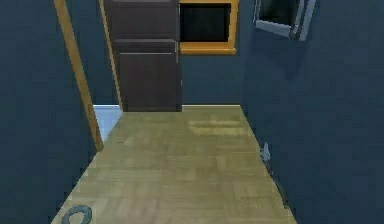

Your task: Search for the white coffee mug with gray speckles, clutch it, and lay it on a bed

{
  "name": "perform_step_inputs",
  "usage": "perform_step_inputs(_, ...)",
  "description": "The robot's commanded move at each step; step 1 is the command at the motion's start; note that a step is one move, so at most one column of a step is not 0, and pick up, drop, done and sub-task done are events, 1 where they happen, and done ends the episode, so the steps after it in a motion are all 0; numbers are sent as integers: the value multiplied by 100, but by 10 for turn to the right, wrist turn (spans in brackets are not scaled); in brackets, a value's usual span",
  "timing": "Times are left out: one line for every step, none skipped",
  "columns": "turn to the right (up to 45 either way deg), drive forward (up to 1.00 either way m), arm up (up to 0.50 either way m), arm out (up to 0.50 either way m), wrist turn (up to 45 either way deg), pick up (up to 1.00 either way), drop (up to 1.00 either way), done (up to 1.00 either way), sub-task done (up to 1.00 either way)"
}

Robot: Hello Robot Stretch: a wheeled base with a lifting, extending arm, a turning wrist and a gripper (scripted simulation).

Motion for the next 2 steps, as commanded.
perform_step_inputs(-180,0,0,0,0,0,0,0,0)
perform_step_inputs(0,100,0,0,0,0,0,0,0)
